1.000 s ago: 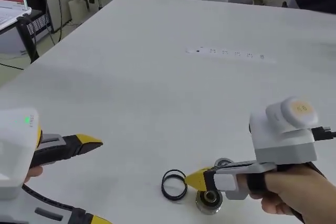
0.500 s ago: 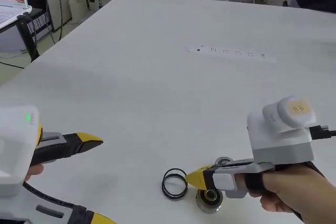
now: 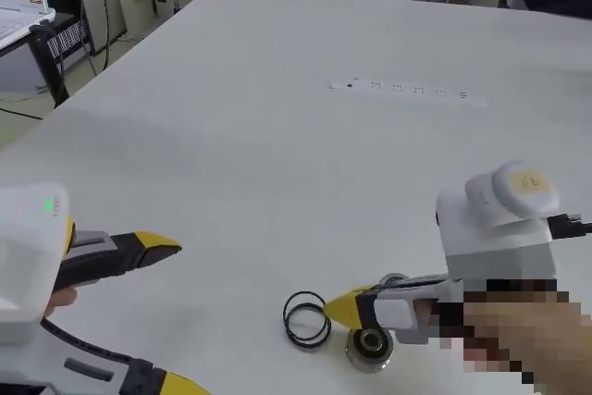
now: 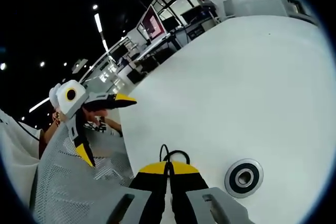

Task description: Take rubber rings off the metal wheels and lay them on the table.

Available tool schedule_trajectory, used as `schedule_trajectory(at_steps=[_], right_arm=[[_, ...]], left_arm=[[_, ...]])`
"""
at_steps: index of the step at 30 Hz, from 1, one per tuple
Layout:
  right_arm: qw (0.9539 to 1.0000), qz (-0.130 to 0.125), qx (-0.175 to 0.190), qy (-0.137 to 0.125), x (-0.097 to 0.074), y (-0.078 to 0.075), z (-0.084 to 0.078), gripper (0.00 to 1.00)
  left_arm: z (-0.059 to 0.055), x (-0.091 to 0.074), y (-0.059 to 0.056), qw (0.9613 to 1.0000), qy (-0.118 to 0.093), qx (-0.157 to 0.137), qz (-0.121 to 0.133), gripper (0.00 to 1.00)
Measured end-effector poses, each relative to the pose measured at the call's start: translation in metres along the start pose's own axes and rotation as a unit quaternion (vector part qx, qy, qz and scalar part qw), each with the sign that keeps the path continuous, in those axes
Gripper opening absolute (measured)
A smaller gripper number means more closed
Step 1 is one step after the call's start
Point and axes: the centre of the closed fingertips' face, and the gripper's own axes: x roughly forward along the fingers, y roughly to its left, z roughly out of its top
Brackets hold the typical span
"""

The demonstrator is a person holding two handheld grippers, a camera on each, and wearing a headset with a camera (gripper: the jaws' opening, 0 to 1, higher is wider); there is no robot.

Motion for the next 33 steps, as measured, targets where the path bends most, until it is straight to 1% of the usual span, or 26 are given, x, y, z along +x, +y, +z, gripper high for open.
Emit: schedule_trajectory(at_steps=[7,14,20,33], right_arm=[[1.0000,-0.004,0.002,0.002,0.0007,-0.0031,-0.0014,0.00],[1.0000,0.001,0.000,0.000,0.0007,0.0013,0.0004,0.00],[1.0000,0.000,-0.002,0.005,0.0015,0.0003,-0.0018,0.00],[0.9998,-0.013,-0.004,0.012,0.0026,-0.0048,-0.0060,0.00]], left_arm=[[-0.0005,0.0000,-0.0004,1.0000,0.001,0.000,0.000,0.93],[-0.0005,-0.0001,-0.0008,1.0000,0.001,-0.001,-0.001,0.93],[-0.0003,-0.0005,-0.0009,1.0000,0.000,-0.001,0.000,0.93],[-0.0008,-0.0005,-0.0017,1.0000,0.002,0.000,-0.001,0.92]])
